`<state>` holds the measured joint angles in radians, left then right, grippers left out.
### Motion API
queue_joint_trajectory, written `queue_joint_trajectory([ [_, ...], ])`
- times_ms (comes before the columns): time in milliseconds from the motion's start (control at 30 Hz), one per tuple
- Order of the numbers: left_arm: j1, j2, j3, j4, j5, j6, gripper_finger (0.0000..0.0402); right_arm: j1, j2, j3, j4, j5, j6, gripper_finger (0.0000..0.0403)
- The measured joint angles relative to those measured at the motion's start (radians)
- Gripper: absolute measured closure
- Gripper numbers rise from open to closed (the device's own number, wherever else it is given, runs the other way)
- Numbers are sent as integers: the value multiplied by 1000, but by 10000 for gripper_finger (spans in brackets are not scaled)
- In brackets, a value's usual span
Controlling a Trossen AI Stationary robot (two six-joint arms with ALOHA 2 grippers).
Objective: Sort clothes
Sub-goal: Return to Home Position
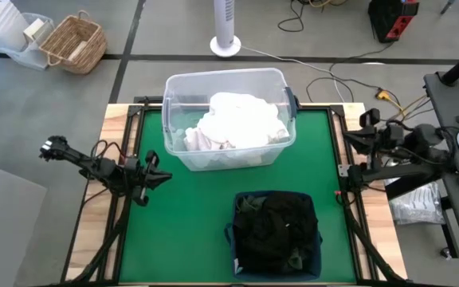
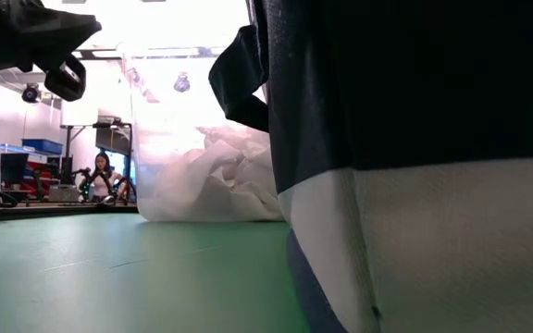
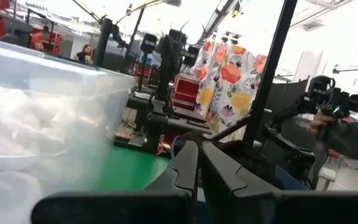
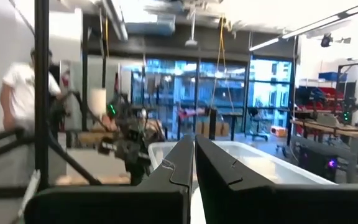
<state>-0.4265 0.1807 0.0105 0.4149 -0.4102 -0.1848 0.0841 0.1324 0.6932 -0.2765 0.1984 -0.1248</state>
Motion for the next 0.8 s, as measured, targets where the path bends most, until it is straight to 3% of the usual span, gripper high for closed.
queue_joint_trajectory([
  [167, 6, 0, 0, -5, 0, 3, 402, 0, -123, -133, 56, 1, 35, 394],
  [300, 6, 4, 0, -7, -3, 4, 402, 0, -123, -222, 105, -24, 54, 394],
  [700, 6, 6, -1, -1, -55, -8, 401, 0, -124, -672, 760, -71, 110, 394],
  [800, 6, 4, 1, 1, -55, -8, 401, 1, -119, -678, 708, -58, 127, 394],
])
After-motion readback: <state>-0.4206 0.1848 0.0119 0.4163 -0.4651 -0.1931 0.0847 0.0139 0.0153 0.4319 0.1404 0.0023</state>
